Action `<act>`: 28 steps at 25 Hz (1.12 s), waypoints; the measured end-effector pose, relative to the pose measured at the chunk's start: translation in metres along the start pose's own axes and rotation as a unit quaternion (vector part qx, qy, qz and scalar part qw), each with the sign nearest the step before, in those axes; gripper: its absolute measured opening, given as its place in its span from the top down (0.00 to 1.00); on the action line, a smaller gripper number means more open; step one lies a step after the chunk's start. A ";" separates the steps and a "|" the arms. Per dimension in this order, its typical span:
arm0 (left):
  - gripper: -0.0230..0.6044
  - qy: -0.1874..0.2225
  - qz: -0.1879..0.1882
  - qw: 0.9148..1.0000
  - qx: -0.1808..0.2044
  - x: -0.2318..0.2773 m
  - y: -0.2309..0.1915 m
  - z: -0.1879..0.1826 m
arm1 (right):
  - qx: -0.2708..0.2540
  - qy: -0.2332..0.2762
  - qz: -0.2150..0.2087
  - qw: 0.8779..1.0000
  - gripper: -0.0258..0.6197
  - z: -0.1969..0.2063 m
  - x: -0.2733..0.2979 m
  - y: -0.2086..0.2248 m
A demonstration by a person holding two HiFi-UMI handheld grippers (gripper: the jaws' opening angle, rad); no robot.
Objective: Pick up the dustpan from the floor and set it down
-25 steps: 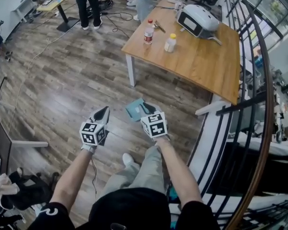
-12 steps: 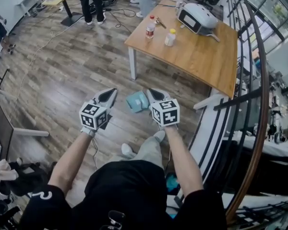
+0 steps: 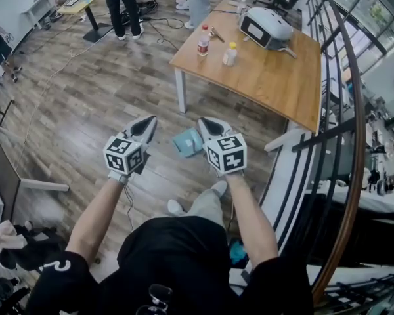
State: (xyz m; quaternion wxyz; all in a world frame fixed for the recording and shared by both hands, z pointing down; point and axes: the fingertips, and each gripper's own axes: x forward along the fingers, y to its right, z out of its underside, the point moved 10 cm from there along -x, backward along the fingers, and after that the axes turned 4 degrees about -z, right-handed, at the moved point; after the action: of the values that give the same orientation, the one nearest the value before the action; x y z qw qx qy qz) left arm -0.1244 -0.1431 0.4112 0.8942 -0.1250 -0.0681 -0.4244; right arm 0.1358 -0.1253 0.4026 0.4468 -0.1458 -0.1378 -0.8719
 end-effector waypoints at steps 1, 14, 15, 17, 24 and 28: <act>0.97 0.002 0.001 1.000 0.002 -0.001 0.001 -0.002 | -0.001 0.002 0.001 1.000 0.97 -0.001 0.000 0.000; 0.97 0.006 0.006 1.000 0.007 -0.011 -0.004 -0.008 | -0.004 0.011 0.015 1.000 0.97 -0.009 -0.001 -0.004; 0.97 0.006 0.006 1.000 0.007 -0.011 -0.004 -0.008 | -0.004 0.011 0.016 1.000 0.97 -0.009 -0.001 -0.005; 0.97 0.006 0.006 1.000 0.006 -0.012 -0.004 -0.009 | -0.006 0.011 0.016 1.000 0.97 -0.009 -0.001 -0.006; 0.97 0.005 0.006 1.000 0.006 -0.016 -0.006 -0.007 | -0.006 0.004 0.014 1.000 0.97 -0.005 -0.002 -0.010; 0.97 0.005 0.005 1.000 0.006 -0.020 -0.005 -0.007 | -0.007 0.006 0.016 1.000 0.97 -0.004 -0.005 -0.011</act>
State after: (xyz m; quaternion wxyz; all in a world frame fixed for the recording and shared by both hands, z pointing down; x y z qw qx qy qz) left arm -0.1408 -0.1337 0.4006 0.8973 -0.1180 -0.0653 -0.4204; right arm 0.1286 -0.1169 0.3960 0.4603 -0.1457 -0.1263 -0.8666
